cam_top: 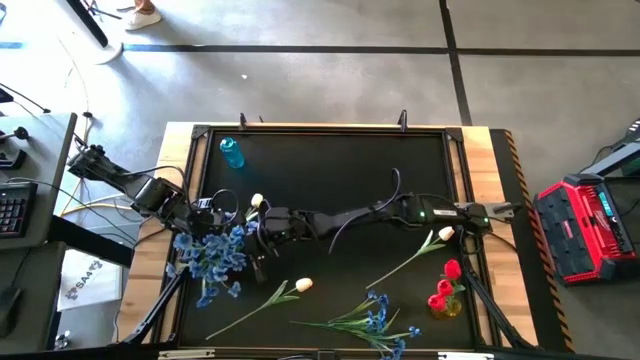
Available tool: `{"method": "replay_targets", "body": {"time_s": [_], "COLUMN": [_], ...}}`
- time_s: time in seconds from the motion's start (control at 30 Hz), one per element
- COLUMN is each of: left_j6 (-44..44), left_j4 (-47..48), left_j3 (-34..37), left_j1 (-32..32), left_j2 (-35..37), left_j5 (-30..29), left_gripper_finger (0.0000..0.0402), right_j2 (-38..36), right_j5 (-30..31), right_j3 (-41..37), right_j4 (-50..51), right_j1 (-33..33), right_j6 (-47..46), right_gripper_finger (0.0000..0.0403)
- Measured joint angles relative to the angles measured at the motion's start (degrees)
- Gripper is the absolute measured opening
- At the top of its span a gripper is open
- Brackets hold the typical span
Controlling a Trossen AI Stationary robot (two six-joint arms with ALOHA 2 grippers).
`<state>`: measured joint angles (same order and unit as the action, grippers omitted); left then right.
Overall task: Sort flowers into vase by color
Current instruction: Put the top blue flowers into the red vase
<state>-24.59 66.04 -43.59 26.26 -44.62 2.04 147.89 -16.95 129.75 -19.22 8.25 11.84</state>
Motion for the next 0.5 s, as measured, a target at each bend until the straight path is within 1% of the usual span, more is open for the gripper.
{"method": "replay_targets", "body": {"time_s": [0.17,0.23,0.3,0.4,0.5], "left_j6": [-0.23,-0.23,-0.28,-0.45,-0.66], "left_j4": [0.0,0.02,0.04,0.04,0.07], "left_j3": [0.0,0.0,0.0,0.0,0.0], "left_j1": [0.0,0.0,0.0,0.0,0.0], "left_j2": [0.0,0.0,0.0,0.0,0.0], "left_j5": [0.0,0.0,0.0,0.02,0.03], "left_gripper_finger": [0.0259,0.0259,0.0259,0.0259,0.0259], "right_j2": [0.0,0.0,0.0,0.0,0.0], "right_j5": [-0.32,-2.4,-3.17,-3.23,-3.26], "right_j3": [0.0,0.0,0.0,-0.02,-0.02], "right_j4": [0.06,0.07,0.07,0.07,0.03], "right_j1": [0.02,0.02,0.02,0.0,0.0], "right_j6": [-0.57,-1.34,-1.71,-1.9,-1.69], "right_gripper_finger": [0.0001,0.0001,0.0005,0.0028,0.0062]}}
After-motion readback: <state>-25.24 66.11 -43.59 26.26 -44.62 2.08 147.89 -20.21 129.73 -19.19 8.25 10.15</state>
